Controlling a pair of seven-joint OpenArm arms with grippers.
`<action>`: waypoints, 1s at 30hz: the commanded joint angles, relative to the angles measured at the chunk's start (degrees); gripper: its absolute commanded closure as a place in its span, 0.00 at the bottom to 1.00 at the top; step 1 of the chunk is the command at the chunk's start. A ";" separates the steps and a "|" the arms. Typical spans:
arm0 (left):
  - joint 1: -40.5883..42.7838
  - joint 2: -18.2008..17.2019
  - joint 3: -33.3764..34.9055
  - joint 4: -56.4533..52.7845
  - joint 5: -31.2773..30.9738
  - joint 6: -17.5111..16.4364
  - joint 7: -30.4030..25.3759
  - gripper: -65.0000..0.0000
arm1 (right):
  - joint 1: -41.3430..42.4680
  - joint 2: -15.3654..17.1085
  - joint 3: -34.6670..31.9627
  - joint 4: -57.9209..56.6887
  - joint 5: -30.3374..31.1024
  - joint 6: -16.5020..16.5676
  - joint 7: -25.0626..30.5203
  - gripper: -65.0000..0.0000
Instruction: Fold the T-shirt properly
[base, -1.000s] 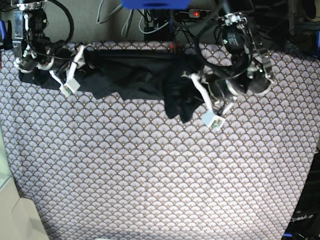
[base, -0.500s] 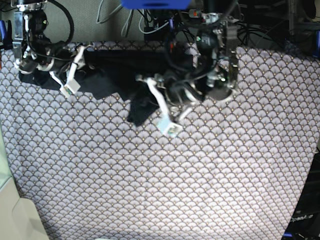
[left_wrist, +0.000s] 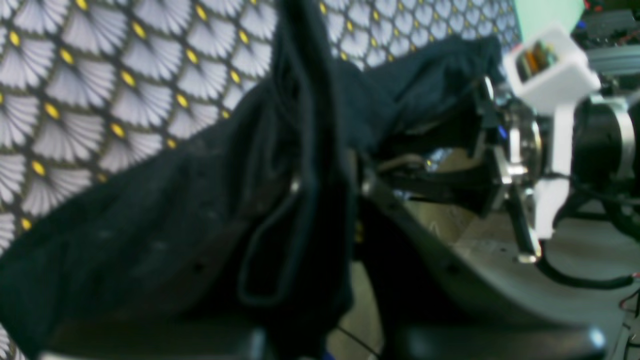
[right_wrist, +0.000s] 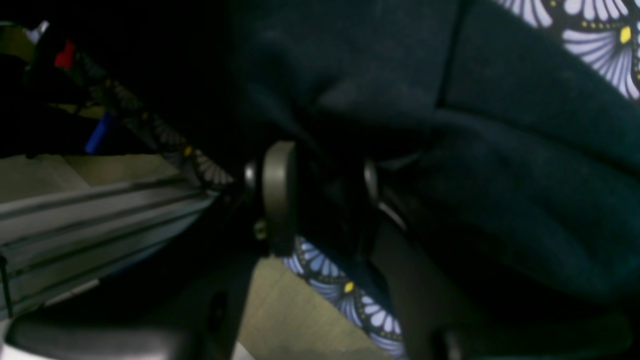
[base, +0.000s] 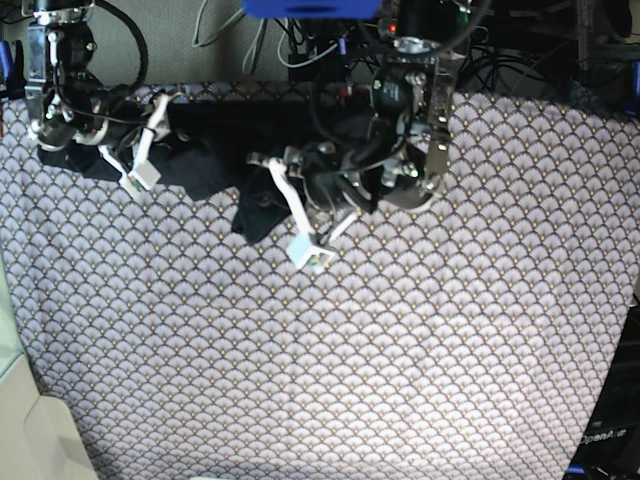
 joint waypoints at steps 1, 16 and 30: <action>-0.42 0.57 0.25 0.68 -1.29 -0.18 -0.51 0.82 | 0.48 0.63 0.25 0.79 0.16 0.19 0.86 0.75; -2.97 -1.44 -0.19 1.82 -15.19 -5.98 -0.60 0.48 | 0.57 0.99 0.51 0.79 0.16 0.19 0.86 0.75; 1.07 -9.35 -17.68 -4.15 -17.21 -6.25 -0.51 0.48 | 3.38 4.24 2.09 0.88 0.34 0.19 0.42 0.75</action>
